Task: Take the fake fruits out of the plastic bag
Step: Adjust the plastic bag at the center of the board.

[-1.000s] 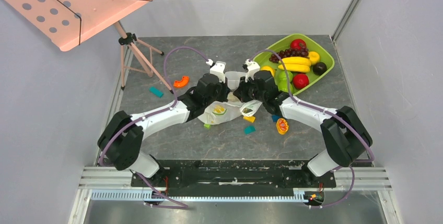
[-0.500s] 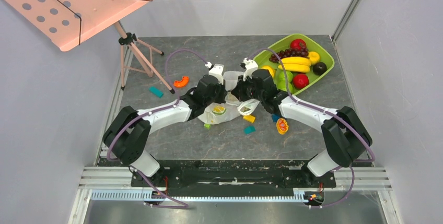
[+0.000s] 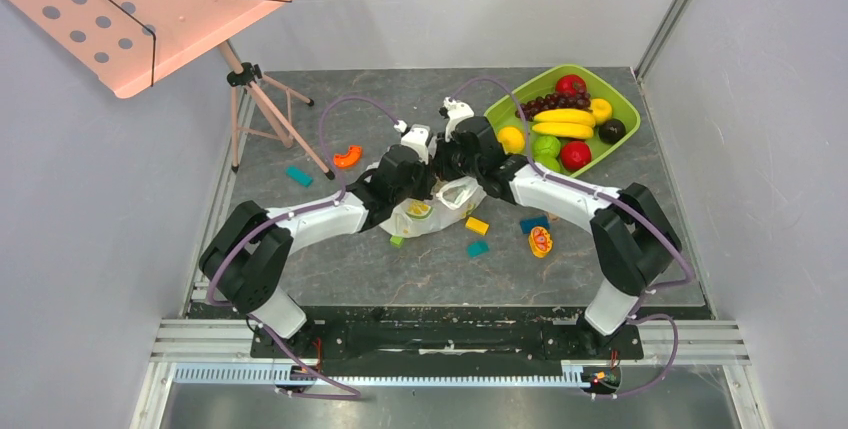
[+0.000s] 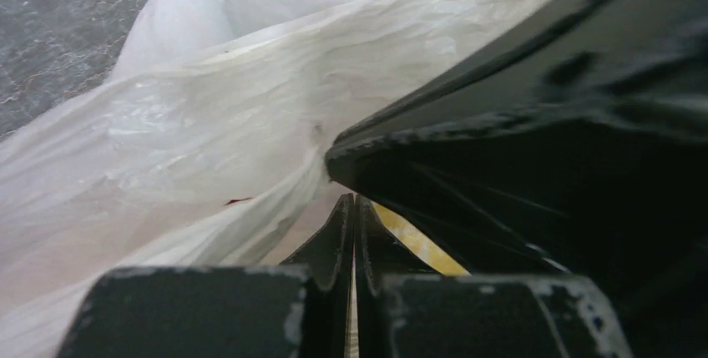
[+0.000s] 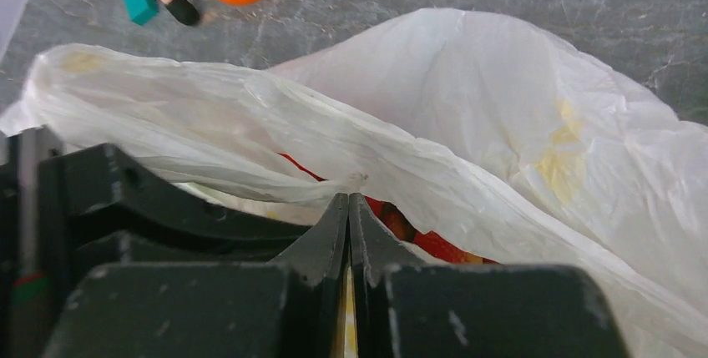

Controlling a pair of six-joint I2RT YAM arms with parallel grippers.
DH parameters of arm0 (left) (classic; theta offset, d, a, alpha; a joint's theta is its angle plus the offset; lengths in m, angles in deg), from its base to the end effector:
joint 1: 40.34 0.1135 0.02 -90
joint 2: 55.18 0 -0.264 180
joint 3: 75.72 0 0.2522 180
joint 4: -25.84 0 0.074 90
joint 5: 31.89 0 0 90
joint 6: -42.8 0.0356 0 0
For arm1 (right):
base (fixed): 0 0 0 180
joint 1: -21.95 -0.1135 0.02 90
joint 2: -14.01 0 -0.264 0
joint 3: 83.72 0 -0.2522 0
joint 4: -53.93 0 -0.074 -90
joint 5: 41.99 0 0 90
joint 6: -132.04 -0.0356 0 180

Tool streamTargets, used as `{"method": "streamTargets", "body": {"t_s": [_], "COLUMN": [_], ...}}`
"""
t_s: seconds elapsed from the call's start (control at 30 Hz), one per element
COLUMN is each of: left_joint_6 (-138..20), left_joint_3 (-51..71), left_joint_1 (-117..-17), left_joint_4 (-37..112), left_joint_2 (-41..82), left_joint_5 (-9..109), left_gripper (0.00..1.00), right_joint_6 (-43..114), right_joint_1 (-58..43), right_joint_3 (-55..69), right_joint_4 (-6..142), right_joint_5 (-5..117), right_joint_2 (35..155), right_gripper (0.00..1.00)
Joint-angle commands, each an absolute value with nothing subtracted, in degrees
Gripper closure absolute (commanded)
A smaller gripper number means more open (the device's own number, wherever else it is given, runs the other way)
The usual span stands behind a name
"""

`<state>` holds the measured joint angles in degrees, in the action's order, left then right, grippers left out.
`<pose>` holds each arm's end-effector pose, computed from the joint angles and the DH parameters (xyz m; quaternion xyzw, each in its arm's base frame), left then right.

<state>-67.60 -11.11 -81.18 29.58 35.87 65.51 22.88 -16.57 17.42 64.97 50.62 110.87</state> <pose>0.2641 -0.2222 0.2102 0.1218 0.8570 -0.2053 0.4567 0.3019 0.2424 0.2445 -0.1563 0.8474 0.2618 0.4347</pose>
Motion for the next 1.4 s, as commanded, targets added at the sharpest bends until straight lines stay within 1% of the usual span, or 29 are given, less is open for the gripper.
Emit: {"method": "streamTargets", "body": {"t_s": [0.0, 0.1, 0.2, 0.37, 0.53, 0.67, 0.8, 1.03, 1.17, 1.27, 1.37], "left_joint_6": [-67.33, -67.24, -67.77, -70.32, -70.84, -70.97, -71.28, -71.1, -70.87, -69.52, -69.03], "left_joint_3": [-12.26, -13.47, -13.78, -13.9, -11.38, -9.38, -9.85, -13.54, -15.62, -17.49, -19.31], "left_joint_1": [-80.94, -80.94, -80.46, -77.01, -75.12, -74.96, -74.92, -75.0, -75.33, -76.97, -79.26], "left_joint_4": [25.59, 24.34, 24.65, 23.27, 22.81, 23.24, 23.12, 22.73, 22.43, 22.02, 21.77], "left_joint_2": [34.5, 34.04, 33.85, 33.25, 35.01, 38.23, 39.45, 36.96, 34.64, 32.52, 30.11], "left_joint_5": [62.28, 60.82, 63.05, 62.86, 62.18, 61.41, 61.41, 63.23, 61.98, 60.89, 59.86], "left_gripper": [0.98, 0.98, 0.98, 0.98, 0.98, 0.98, 0.98, 0.98, 0.98, 0.98, 0.98], "right_joint_6": [22.33, 22.65, 23.49, 23.72, 23.59, 23.43, 23.32, 24.17, 23.74, 23.51, 23.45], "right_joint_1": [-17.25, -17.31, -17.32, -17.37, -18.39, -20.02, -21.95, -24.1, -24.23, -24.28, -24.32], "right_joint_3": [13.26, 12.01, 11.82, 16.73, 21.77, 26.67, 32.05, 45.01, 52.27, 52.99, 50.36], "right_joint_4": [69.28, 70.25, 71.46, 70.81, 69.76, 68.53, 66.1, 59.85, 55.23, 54.84, 57.02], "right_joint_5": [48.41, 48.36, 45.83, 44.67, 44.7, 44.54, 44.41, 43.26, 42.5, 41.73, 40.62], "right_joint_2": [113.78, 115.72, 117.01, 115.65, 113.23, 109.46, 104.8, 95.47, 91.03, 88.81, 87.79], "right_gripper": [0.97, 0.98, 0.97, 0.98, 0.98, 0.98, 0.98, 0.98, 0.97, 0.88, 0.76]}}
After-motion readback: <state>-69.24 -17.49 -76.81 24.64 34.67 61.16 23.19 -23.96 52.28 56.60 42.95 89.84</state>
